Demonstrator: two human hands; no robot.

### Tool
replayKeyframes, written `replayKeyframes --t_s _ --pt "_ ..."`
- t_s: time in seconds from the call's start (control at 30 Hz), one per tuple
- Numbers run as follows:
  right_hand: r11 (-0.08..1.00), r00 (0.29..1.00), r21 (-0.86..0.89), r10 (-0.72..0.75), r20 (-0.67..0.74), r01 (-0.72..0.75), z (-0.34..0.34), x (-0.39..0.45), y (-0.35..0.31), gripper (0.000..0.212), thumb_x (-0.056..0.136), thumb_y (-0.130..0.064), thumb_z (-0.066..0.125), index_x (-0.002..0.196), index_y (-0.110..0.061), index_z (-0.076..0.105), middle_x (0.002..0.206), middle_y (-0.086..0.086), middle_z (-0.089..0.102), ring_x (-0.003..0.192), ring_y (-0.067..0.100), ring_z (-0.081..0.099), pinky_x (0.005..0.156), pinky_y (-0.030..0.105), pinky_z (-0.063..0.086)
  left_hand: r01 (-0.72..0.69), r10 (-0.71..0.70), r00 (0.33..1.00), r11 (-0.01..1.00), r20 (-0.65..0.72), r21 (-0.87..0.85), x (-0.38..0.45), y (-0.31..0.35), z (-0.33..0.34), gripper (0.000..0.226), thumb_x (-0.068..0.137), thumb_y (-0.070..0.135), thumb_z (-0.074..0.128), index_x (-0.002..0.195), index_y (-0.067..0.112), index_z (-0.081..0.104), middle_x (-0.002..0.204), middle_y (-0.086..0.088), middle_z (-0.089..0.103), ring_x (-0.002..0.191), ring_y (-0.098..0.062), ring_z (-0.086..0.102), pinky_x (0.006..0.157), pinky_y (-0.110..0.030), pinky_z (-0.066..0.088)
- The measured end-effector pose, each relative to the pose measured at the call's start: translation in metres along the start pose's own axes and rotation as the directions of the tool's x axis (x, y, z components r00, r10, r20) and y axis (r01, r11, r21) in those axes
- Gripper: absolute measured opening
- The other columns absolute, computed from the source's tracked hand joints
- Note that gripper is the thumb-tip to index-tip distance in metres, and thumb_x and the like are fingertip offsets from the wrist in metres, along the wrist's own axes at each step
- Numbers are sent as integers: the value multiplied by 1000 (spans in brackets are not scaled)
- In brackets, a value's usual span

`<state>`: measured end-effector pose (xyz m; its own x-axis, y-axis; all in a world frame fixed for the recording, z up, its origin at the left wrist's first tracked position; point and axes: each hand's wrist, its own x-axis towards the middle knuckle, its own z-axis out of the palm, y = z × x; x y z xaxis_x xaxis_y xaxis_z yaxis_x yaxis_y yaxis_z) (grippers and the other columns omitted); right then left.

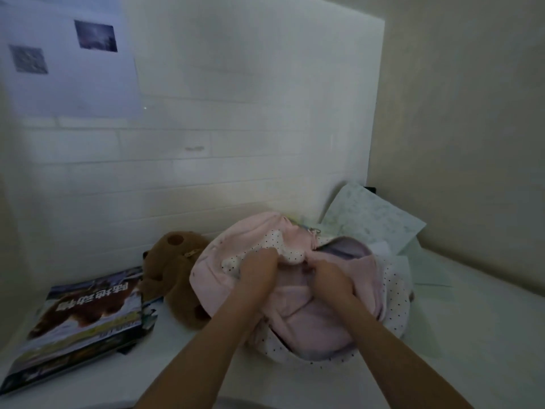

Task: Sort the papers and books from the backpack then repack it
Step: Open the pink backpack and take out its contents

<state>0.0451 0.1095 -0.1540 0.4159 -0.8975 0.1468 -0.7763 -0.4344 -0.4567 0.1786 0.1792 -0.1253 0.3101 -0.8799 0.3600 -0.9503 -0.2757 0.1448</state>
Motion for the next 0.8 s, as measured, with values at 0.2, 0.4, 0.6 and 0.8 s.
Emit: replayKeyframes --t_s 0.2,0.4,0.6,0.8 --pt "965 999 -260 -45 3 44 10 -6 5 44 84 -50 52 128 -44 50 131 1 49 122 25 47 101 45 36 24 -222 920 855 -323 -519 22 -24 2 24 90 4 49 66 9 52 69 -6 58 70 -24 54 52 -21 27" --pt "890 881 -183 -446 -161 417 11 1 -27 49 72 -47 32 86 -22 72 95 9 65 88 29 62 70 31 42 -78 18 916 988 -401 -133 51 -29 -2 37 93 41 43 68 18 59 67 -4 66 64 -25 62 54 -30 36" --pt "862 866 -109 -500 -23 495 28 4 -17 24 82 -18 47 93 -10 66 85 15 59 77 29 58 58 27 29 37 -64 976 990 -206 -135 55 -26 11 37 100 38 34 100 13 62 101 -8 68 94 -23 62 80 -32 40" --pt "950 907 -260 -254 -337 170 -26 22 3 36 87 -39 40 116 -26 56 122 2 57 113 24 52 91 39 38 -448 495 865 834 79 -322 8 9 -15 91 70 63 64 142 21 28 154 -1 18 144 -20 3 116 -40 -1"
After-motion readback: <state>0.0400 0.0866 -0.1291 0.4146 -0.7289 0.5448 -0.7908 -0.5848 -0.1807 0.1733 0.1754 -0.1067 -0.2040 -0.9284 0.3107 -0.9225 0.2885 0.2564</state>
